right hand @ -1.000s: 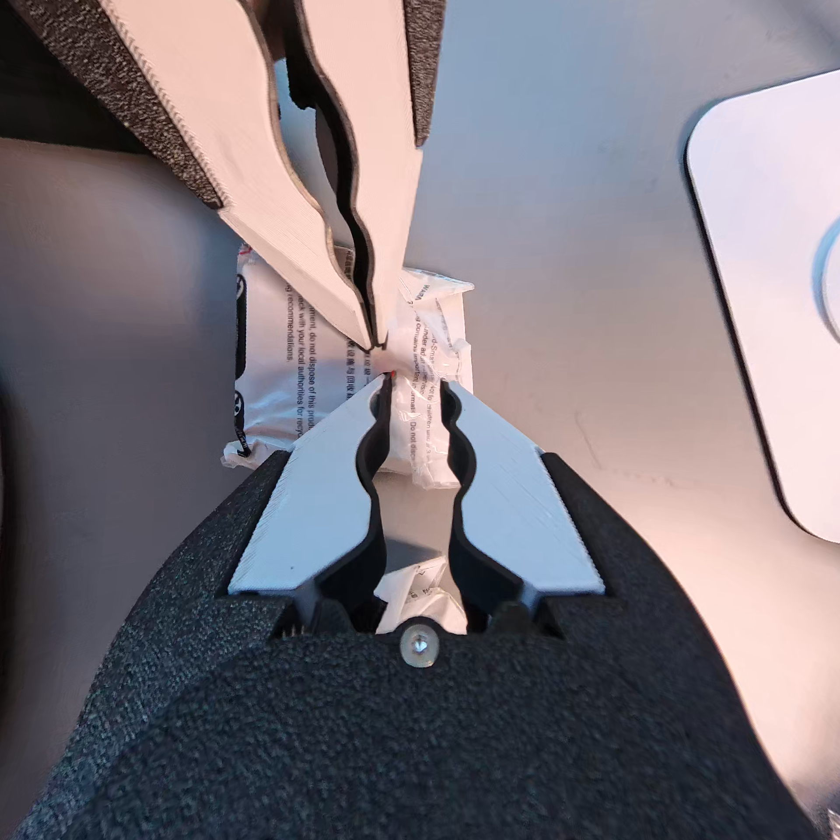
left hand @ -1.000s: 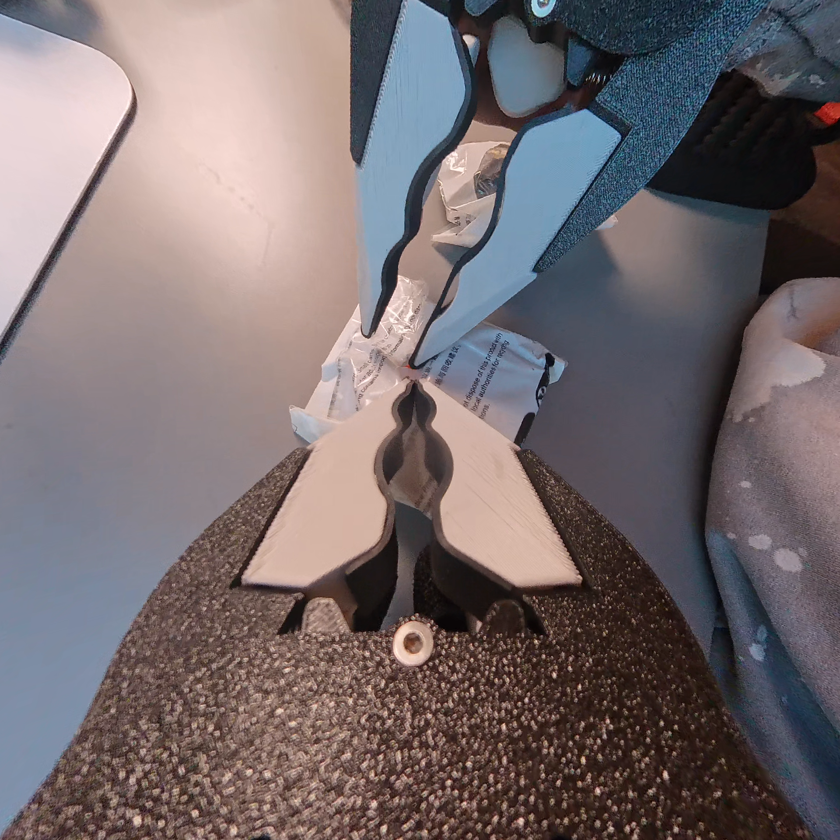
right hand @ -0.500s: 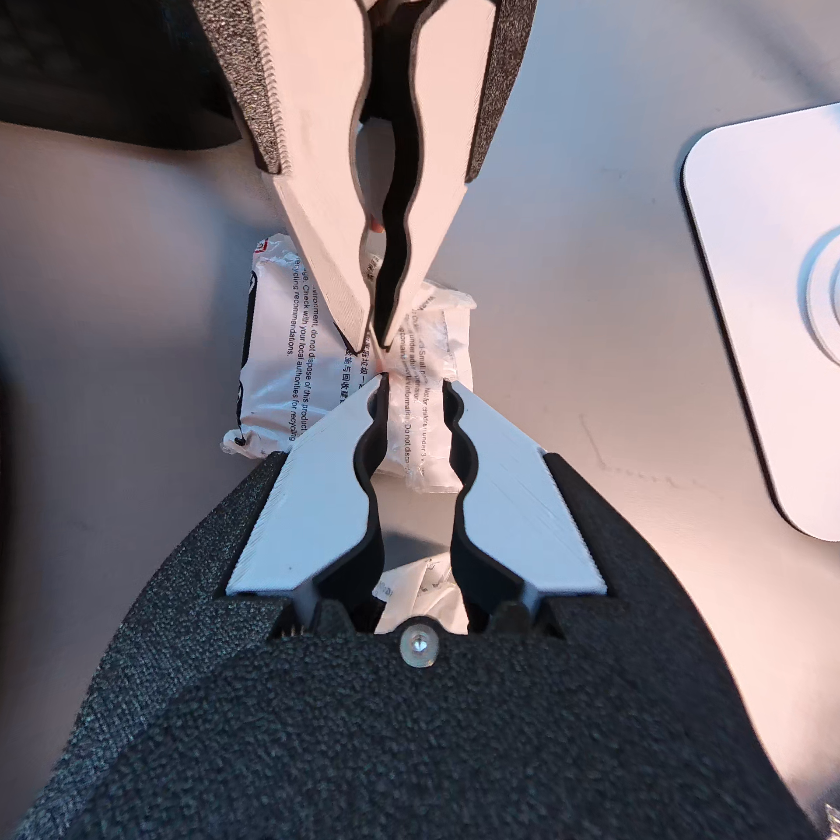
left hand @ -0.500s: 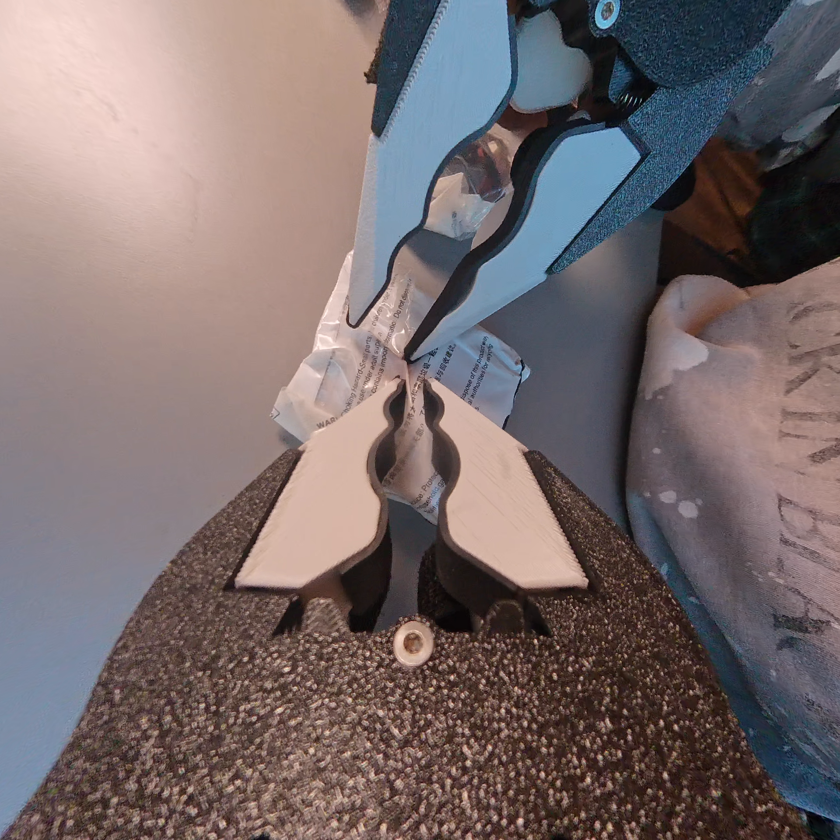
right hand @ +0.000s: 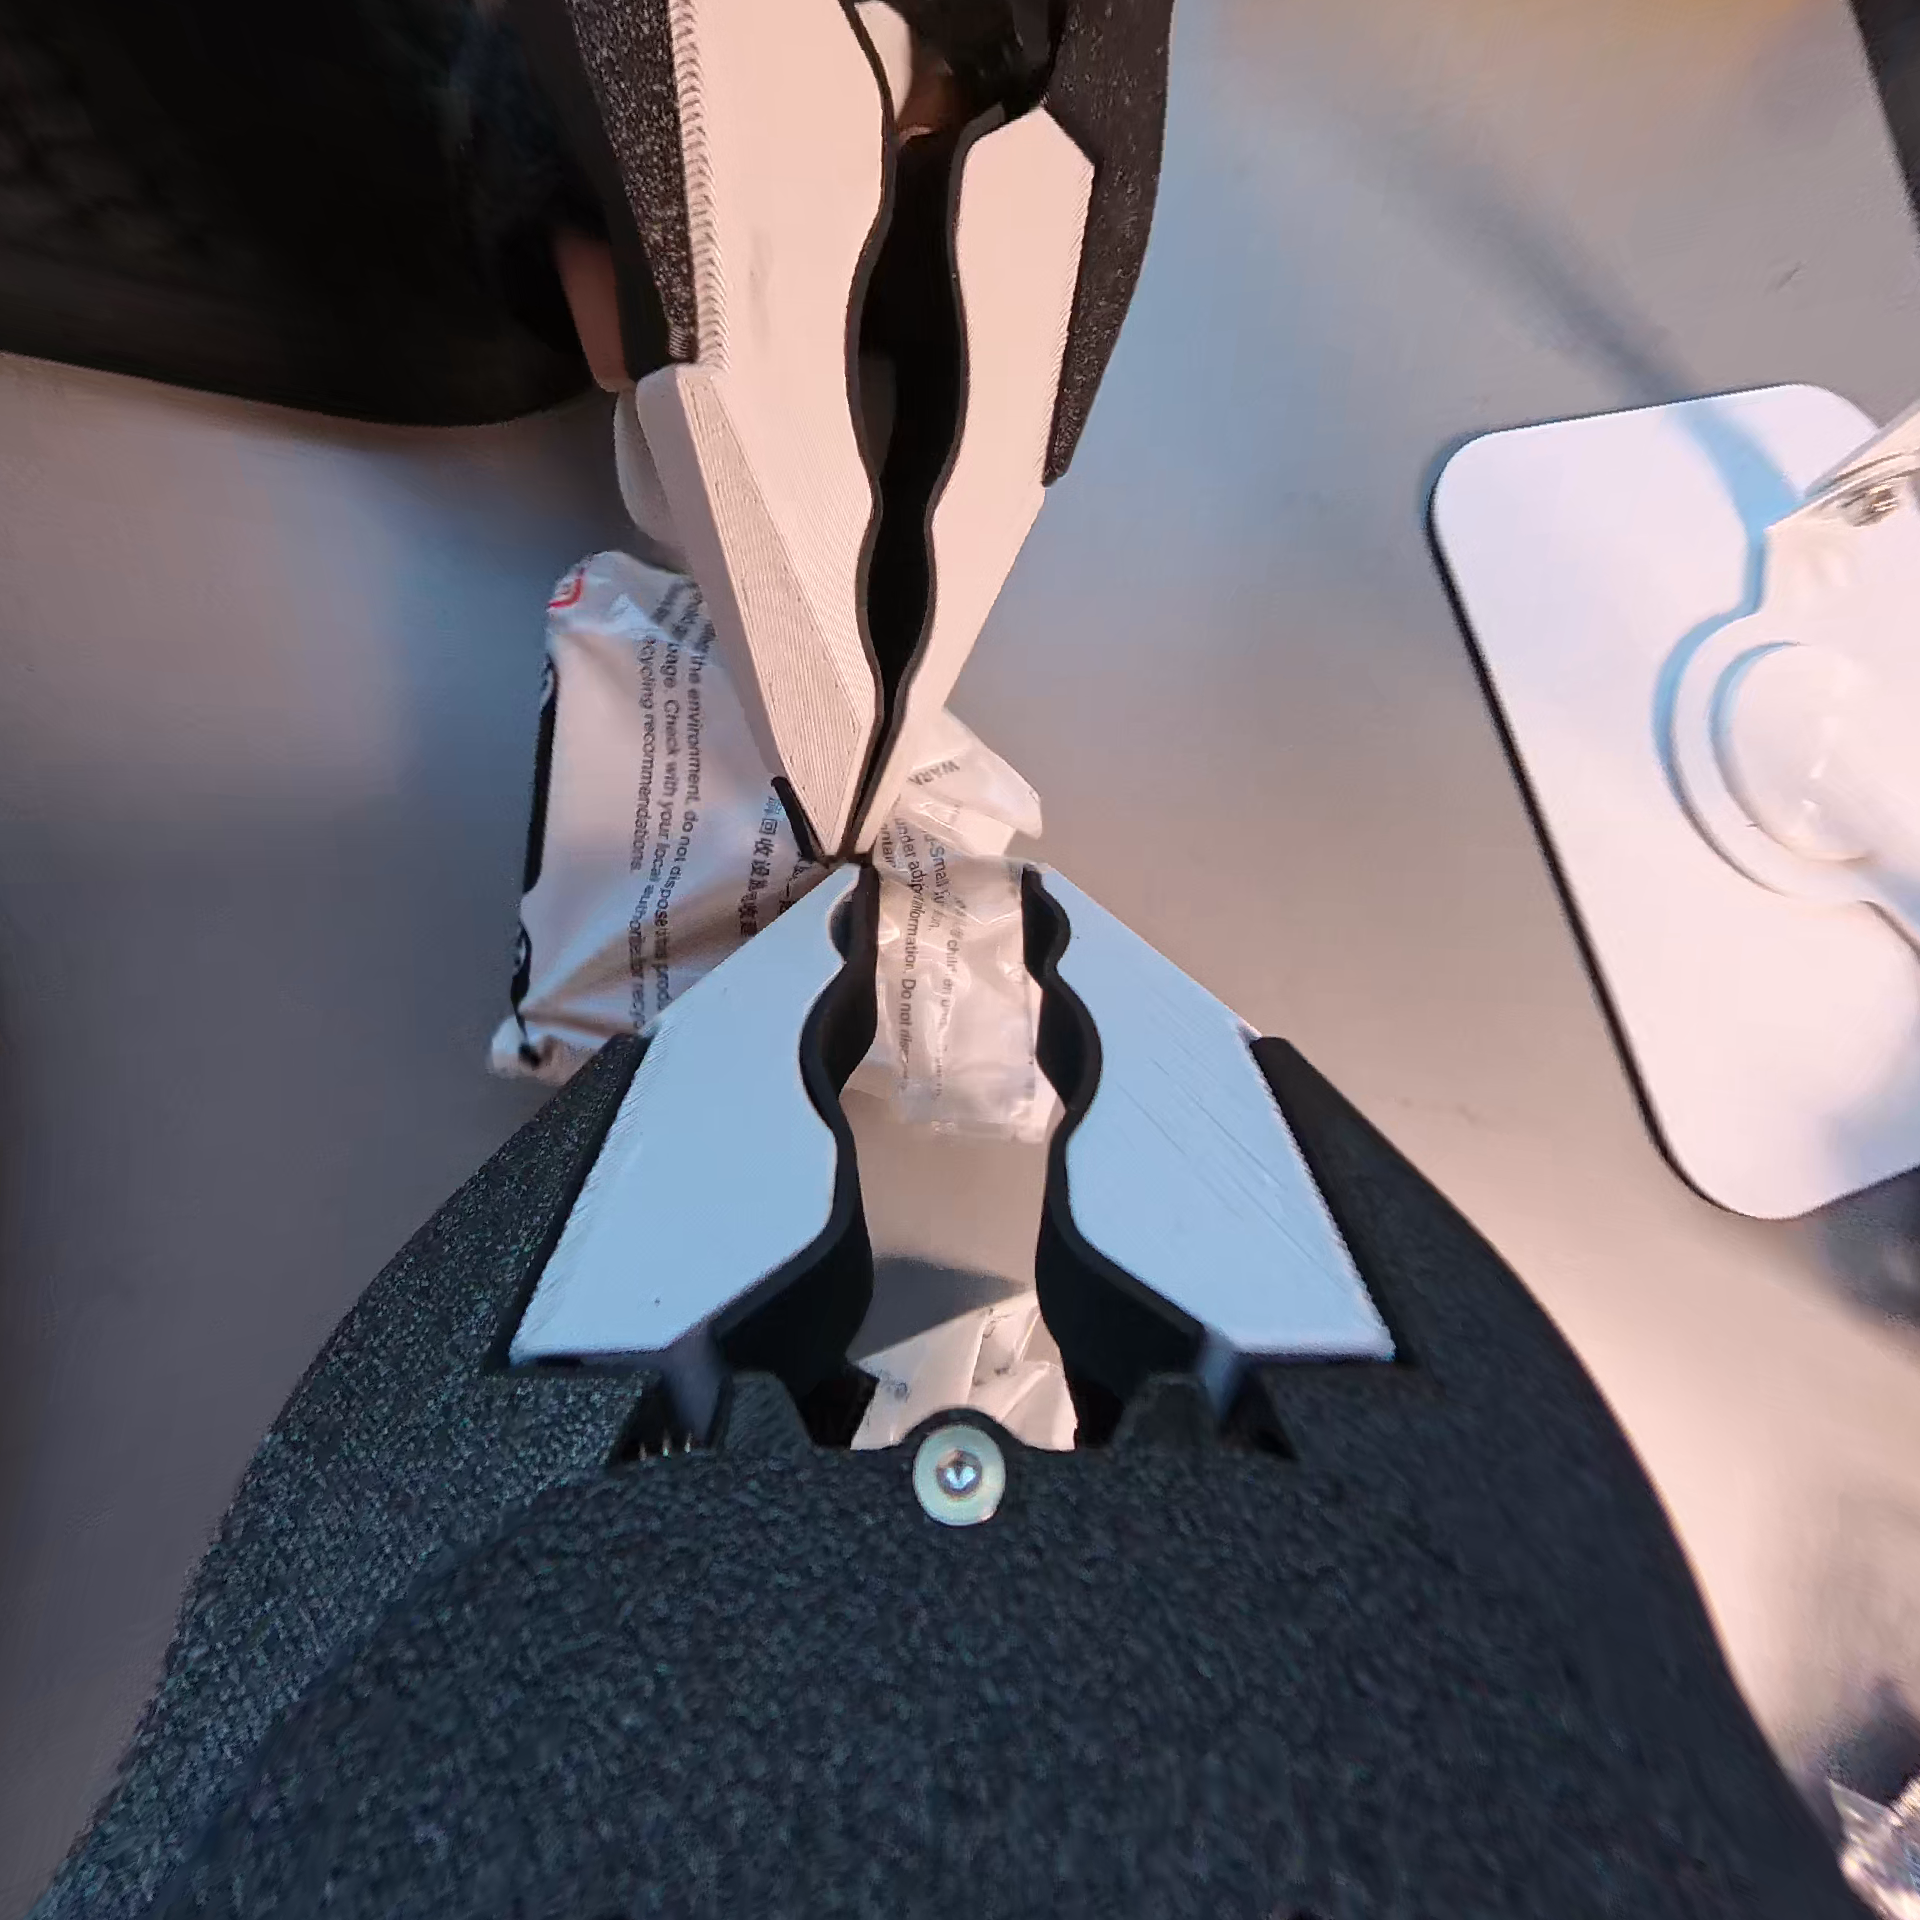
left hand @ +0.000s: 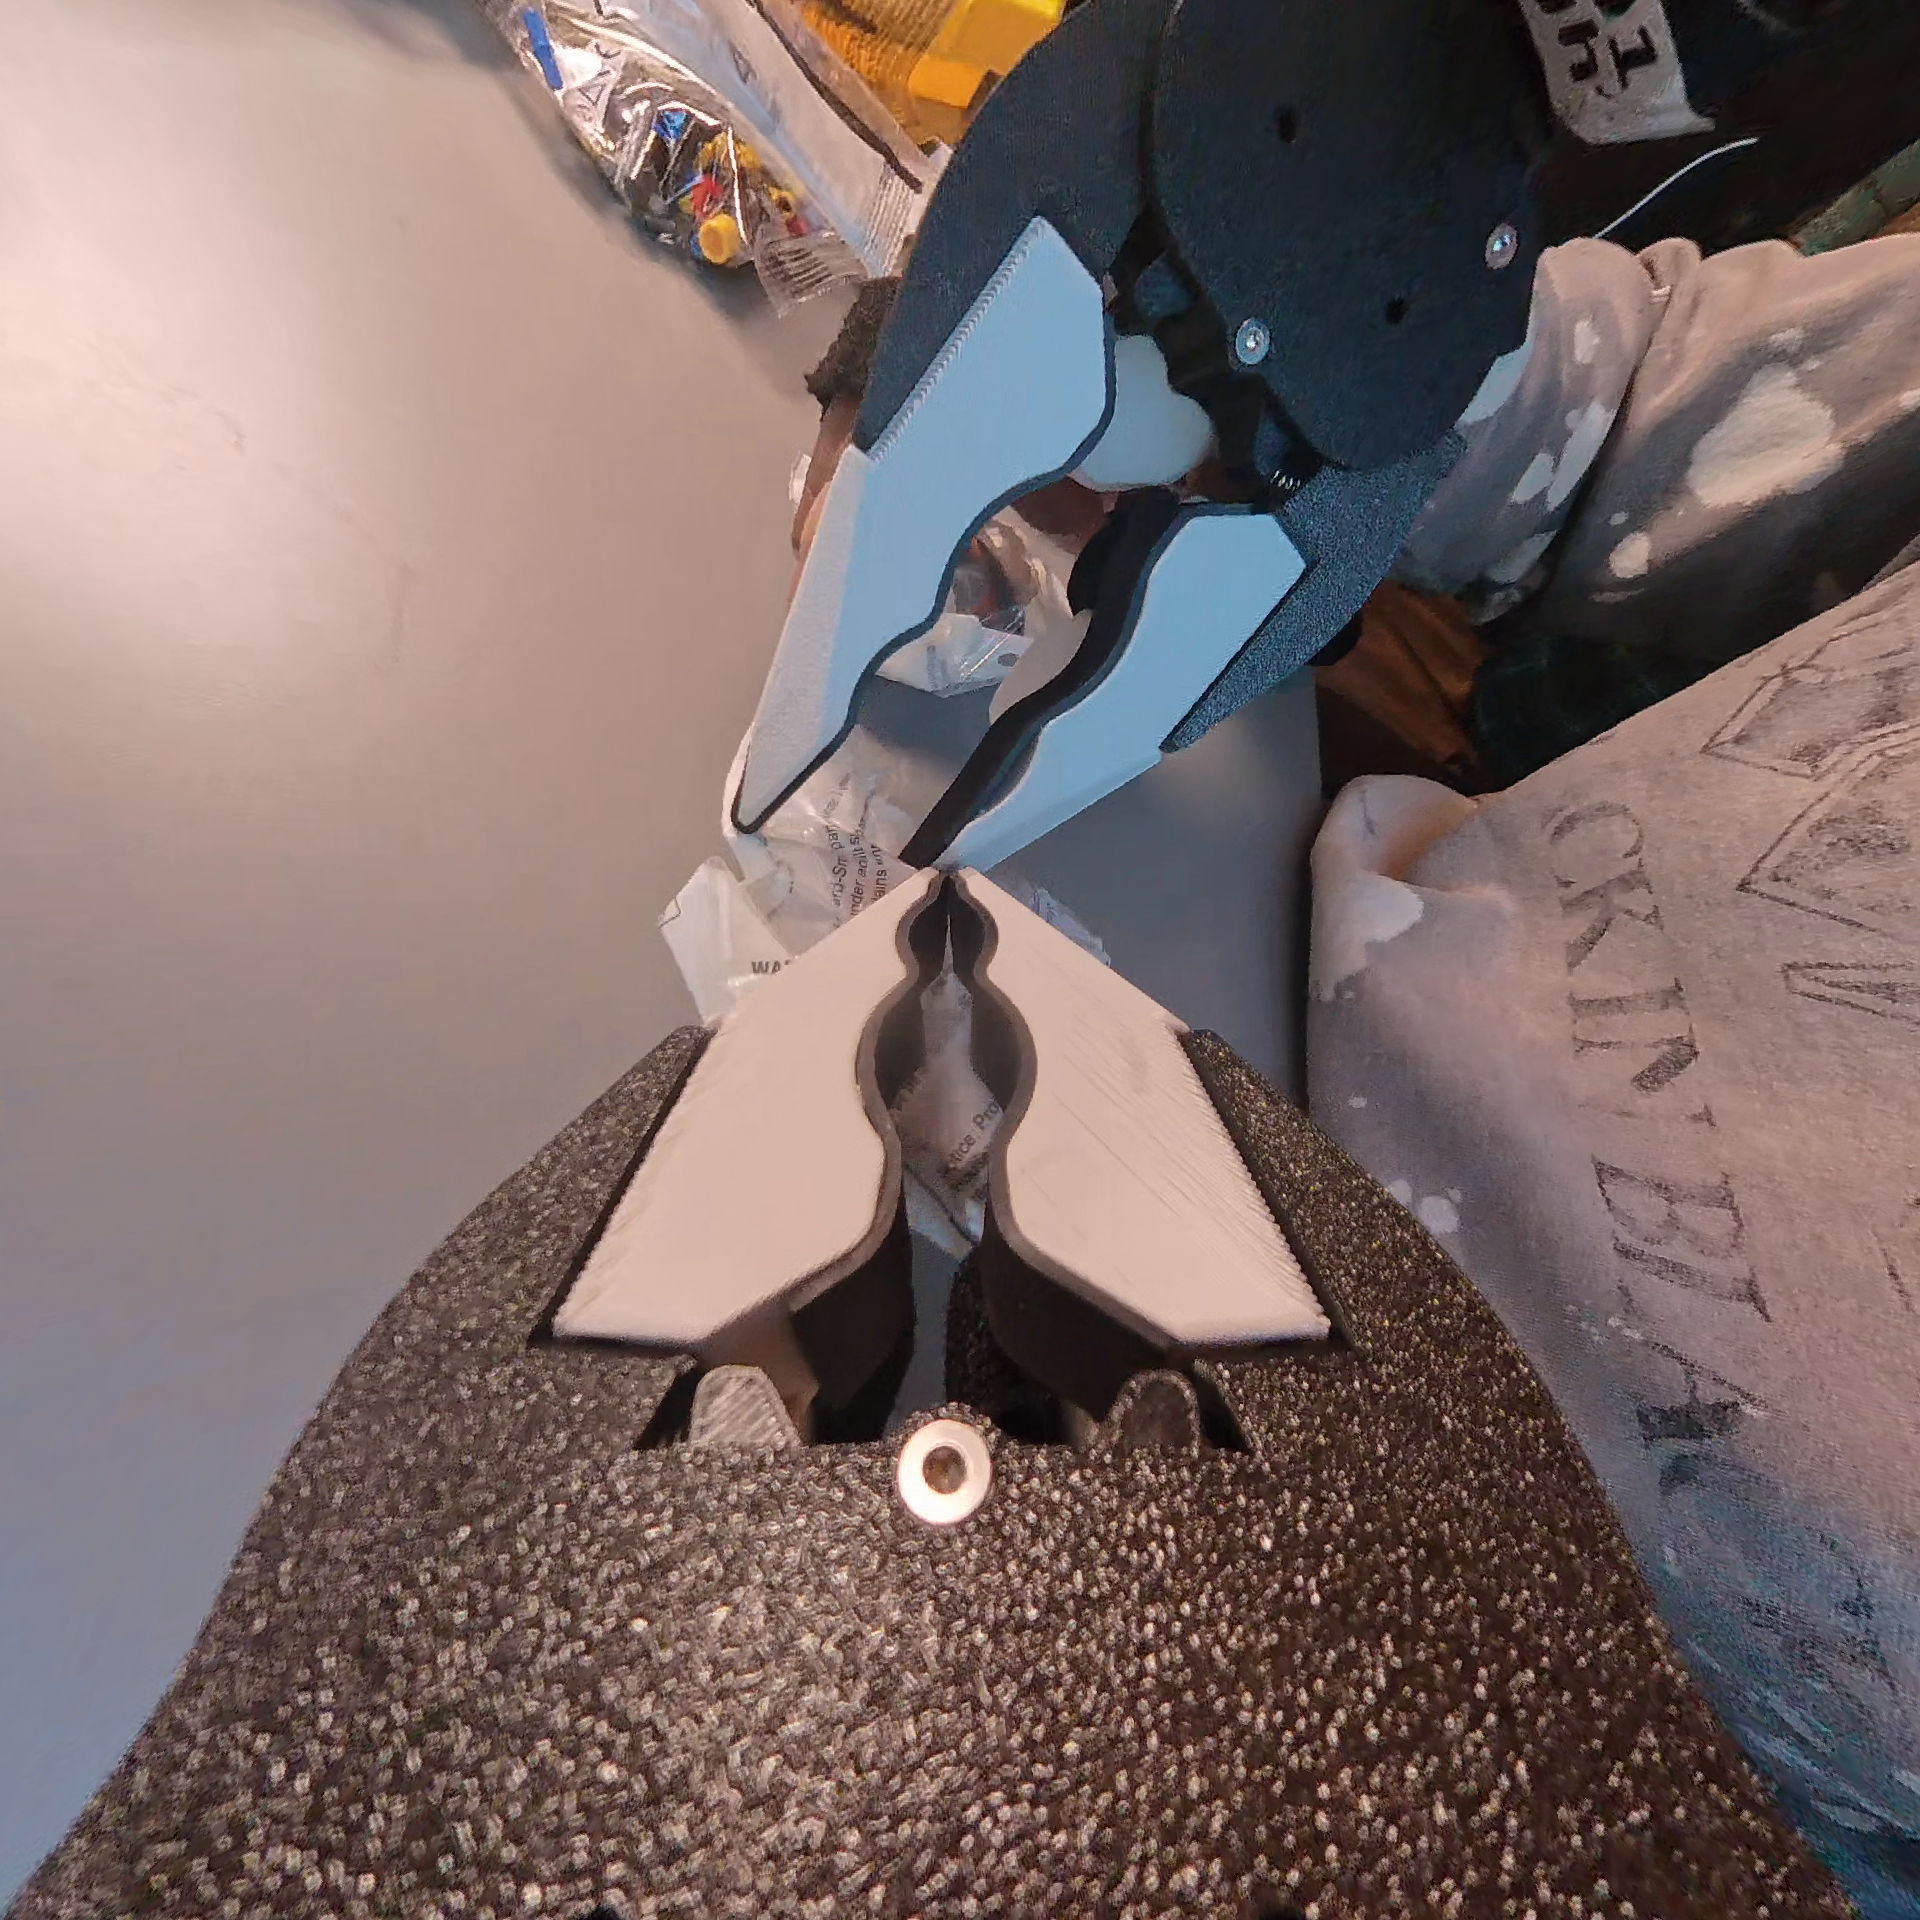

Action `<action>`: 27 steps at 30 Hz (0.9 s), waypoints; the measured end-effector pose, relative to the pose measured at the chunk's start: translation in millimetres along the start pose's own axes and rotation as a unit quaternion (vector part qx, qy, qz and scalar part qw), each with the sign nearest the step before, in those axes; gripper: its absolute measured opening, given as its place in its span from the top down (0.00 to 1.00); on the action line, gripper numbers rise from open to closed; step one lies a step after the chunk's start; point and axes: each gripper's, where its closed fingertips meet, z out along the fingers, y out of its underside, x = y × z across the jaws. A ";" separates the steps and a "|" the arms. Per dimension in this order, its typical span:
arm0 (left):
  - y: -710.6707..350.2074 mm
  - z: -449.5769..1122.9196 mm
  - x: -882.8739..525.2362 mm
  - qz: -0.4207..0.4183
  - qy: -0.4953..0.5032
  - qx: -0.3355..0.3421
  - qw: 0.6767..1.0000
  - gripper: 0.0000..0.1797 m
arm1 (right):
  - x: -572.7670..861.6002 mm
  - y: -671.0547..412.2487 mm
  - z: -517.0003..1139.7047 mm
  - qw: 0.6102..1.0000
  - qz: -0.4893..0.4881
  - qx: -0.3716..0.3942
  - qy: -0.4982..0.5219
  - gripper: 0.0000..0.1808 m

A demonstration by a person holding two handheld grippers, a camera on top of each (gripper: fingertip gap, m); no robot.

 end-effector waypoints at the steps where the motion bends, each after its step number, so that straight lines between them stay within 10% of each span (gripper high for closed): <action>1: 0.5 -1.0 -1.0 0.003 -0.003 0.001 1.000 1.00 | 1.9 -1.0 1.0 1.000 -0.007 0.004 0.023 0.85; 12: -7.4 -12.3 1.9 0.012 0.009 0.045 0.999 1.00 | 19.3 -17.9 -6.5 0.981 0.003 0.070 0.180 0.95; 27: -9.7 -17.2 -4.0 0.073 -0.060 0.039 0.995 1.00 | 37.3 -6.8 -15.4 0.976 0.127 0.105 0.141 1.00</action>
